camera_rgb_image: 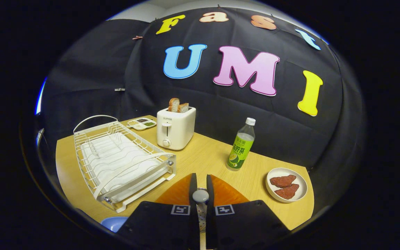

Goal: Take the plate from the dish rack, then take the spoon from the basket and place it into the plate.

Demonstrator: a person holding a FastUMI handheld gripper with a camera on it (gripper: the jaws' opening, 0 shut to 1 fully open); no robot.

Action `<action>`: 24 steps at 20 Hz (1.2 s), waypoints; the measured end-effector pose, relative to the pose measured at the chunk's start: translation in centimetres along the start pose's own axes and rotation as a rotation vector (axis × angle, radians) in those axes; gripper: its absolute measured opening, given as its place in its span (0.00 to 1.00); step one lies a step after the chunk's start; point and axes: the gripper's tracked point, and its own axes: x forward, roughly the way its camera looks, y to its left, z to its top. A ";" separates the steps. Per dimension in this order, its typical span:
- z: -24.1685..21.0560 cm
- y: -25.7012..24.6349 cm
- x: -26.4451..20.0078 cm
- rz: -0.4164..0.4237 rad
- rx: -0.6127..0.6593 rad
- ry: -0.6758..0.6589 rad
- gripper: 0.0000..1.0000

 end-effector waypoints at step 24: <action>0.2 7.1 -14.0 0.075 -0.109 -0.020 0.11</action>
